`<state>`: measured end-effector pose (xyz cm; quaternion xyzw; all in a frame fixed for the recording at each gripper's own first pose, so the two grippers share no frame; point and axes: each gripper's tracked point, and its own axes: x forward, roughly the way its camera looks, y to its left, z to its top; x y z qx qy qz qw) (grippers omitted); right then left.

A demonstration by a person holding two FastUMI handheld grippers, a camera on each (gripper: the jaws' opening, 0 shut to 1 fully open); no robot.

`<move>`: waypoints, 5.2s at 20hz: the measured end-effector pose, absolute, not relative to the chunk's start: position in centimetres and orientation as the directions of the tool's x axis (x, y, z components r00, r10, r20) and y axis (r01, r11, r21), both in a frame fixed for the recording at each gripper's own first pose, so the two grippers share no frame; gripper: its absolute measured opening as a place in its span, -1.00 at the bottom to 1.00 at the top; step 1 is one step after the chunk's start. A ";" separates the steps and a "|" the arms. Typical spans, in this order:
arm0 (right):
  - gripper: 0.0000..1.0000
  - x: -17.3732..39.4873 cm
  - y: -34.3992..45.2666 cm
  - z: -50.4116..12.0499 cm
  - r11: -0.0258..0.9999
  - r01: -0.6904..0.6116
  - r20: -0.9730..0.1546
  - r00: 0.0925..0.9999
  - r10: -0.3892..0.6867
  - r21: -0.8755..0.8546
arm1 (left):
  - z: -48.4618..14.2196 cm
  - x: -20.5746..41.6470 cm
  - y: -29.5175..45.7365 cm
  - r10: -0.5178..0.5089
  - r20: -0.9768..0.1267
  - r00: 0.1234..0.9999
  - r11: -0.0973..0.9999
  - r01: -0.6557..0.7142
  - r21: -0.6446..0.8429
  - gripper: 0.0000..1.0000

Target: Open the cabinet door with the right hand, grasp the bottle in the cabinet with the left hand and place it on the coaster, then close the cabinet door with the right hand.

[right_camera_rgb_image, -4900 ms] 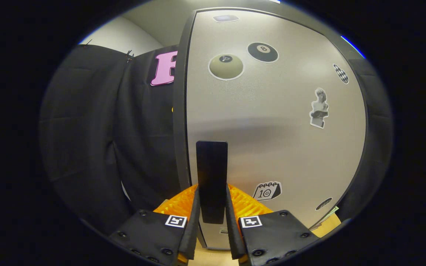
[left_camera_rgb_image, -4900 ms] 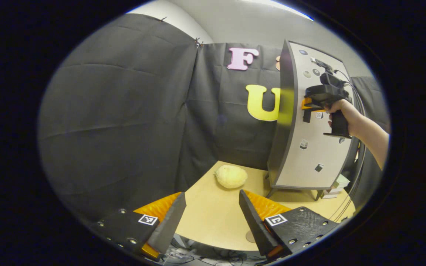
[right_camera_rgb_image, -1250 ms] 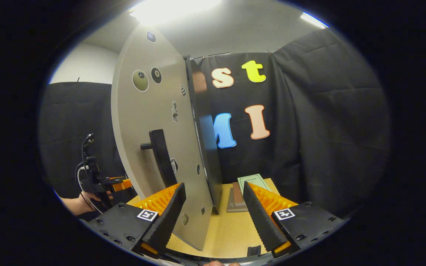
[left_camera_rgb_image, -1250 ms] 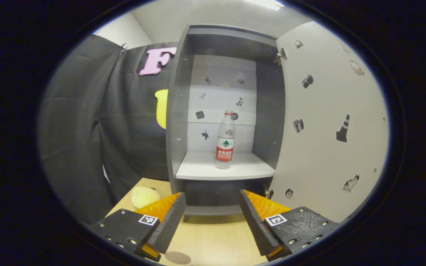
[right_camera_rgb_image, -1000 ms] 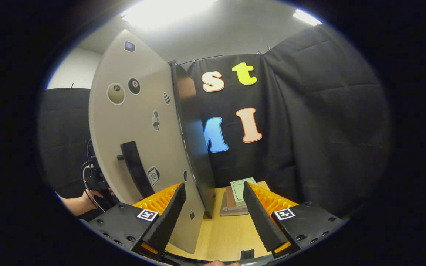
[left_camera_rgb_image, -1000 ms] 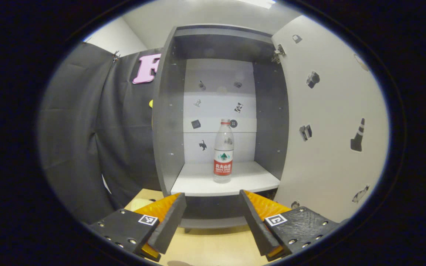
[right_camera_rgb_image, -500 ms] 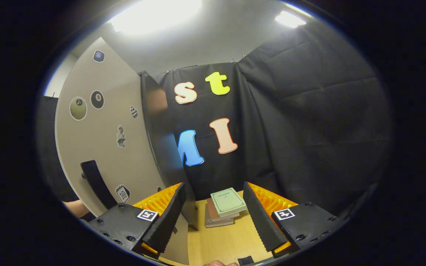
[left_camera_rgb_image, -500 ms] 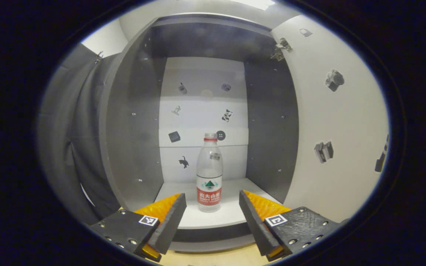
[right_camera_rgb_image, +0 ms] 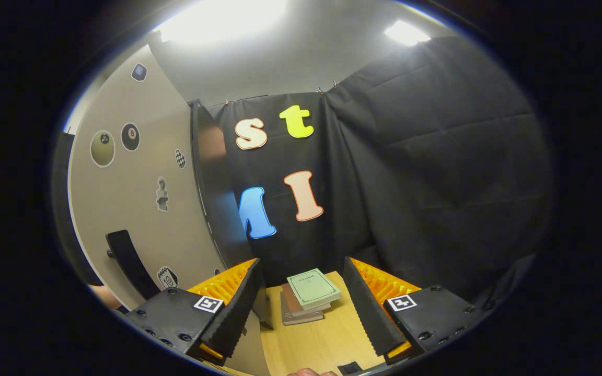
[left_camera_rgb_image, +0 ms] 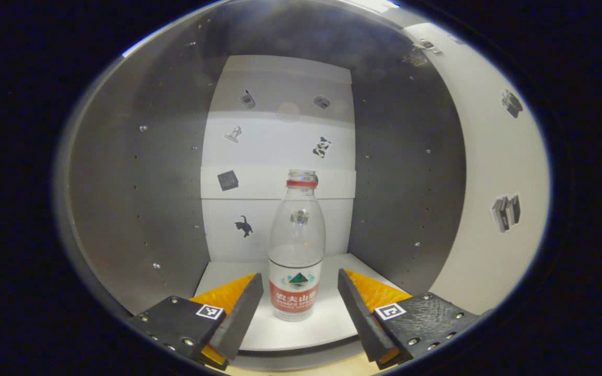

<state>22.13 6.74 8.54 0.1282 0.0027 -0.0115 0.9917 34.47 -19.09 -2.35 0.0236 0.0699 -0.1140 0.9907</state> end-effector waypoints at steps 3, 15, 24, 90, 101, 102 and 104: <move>0.96 22.3 6.4 7.5 0.969 0.063 -0.034 0.998 -0.057 0.241 | -2.0 36.6 -19.2 -0.246 -0.134 0.960 0.969 0.247 -0.010 0.78; 0.96 22.6 6.6 4.1 0.958 0.129 -0.103 0.989 -0.106 0.254 | -2.1 40.1 -21.1 -0.299 -0.141 0.944 0.952 0.305 0.020 0.75; 0.96 23.6 7.1 4.3 0.966 0.074 -0.090 0.994 -0.053 0.249 | 0.0 35.0 -20.2 -0.301 -0.125 0.945 0.953 0.303 -0.002 0.53; 0.96 20.4 7.6 3.3 0.965 0.210 -0.062 0.977 -0.202 0.160 | -36.1 -2.4 0.5 -0.022 -0.368 0.930 1.000 0.018 -0.015 0.69; 0.96 19.1 7.5 2.5 0.964 0.216 -0.054 0.976 -0.210 0.152 | -35.7 -2.3 1.1 -0.012 -0.388 0.921 1.000 0.016 0.008 0.77; 0.96 19.1 7.4 2.4 0.964 0.217 -0.056 0.976 -0.211 0.151 | -35.8 -2.5 1.0 -0.012 -0.392 0.920 1.000 0.015 0.006 0.72; 0.96 19.1 7.5 2.2 0.963 0.217 -0.060 0.976 -0.210 0.158 | -35.8 -2.8 0.9 -0.015 -0.392 0.920 1.000 0.018 0.002 0.77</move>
